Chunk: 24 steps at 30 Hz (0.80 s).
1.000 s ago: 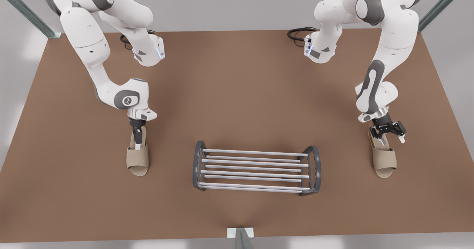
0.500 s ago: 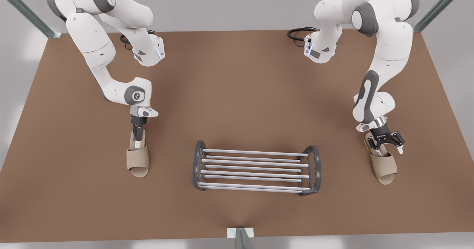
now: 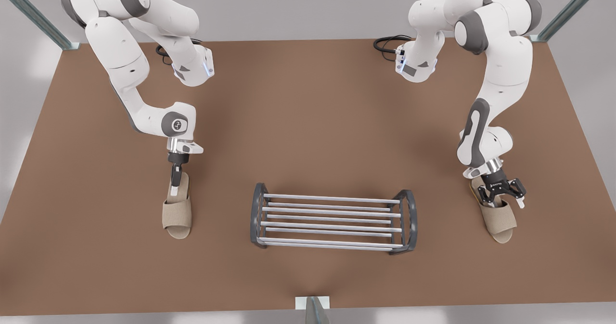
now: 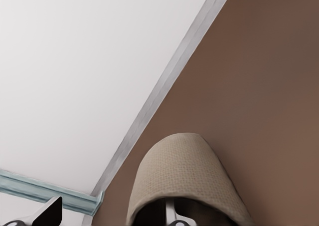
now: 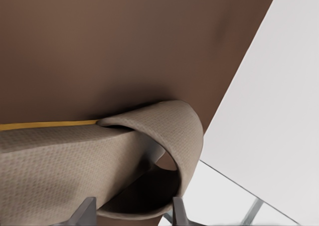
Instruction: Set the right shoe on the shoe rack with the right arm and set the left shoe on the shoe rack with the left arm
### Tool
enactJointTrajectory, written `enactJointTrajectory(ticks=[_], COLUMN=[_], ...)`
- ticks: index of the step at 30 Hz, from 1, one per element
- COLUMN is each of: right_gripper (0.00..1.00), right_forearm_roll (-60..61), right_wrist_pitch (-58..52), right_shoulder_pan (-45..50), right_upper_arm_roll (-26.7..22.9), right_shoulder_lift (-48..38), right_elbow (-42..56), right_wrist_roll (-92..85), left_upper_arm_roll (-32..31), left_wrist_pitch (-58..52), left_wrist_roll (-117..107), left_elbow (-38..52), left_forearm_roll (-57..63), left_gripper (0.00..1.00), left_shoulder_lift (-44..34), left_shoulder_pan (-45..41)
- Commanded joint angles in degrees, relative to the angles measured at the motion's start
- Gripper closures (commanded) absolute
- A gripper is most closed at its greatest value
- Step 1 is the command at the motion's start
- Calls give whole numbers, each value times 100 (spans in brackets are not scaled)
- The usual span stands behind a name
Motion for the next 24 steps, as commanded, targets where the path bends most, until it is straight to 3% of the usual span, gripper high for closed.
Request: enactJointTrajectory(ticks=[1, 4, 5, 7, 8, 10, 16, 24], right_gripper=[37, 53, 53, 42, 37, 37, 38, 38], right_forearm_roll=[-52, -70, -79, -140, -149, -184, -676, -958], right_wrist_pitch=[-25, -33, -25, 37, 46, 55, -244, -253], right_shoulder_pan=[0, 0, 0, 0, 0, 0, 44, 194], right_upper_arm_roll=[1, 1, 1, 1, 1, 1, -96, -263], right_shoulder_lift=[-12, -12, -3, -12, -30, -65, 225, 506], right_elbow=[2, 2, 19, 116, 125, 212, 616, 837], right_wrist_roll=[525, 525, 516, 516, 516, 516, 525, 859], left_upper_arm_roll=[1, 1, 1, 1, 1, 1, 9, 9], left_wrist_pitch=[0, 0, 0, 9, 9, 18, 0, 9], left_wrist_roll=[-185, -185, -194, -194, -185, -177, -176, -229], left_elbow=[53, 62, 62, 62, 62, 62, 71, 79], left_forearm_roll=[2692, 2683, 2683, 2683, 2674, 2639, 2630, 2613], left_gripper=[0, 0, 1, 11, 21, 30, 33, 51], left_shoulder_lift=[43, 69, 78, 78, 87, 104, 210, 219], left_shoulder_pan=[0, 0, 0, -8, -9, -9, -9, -9])
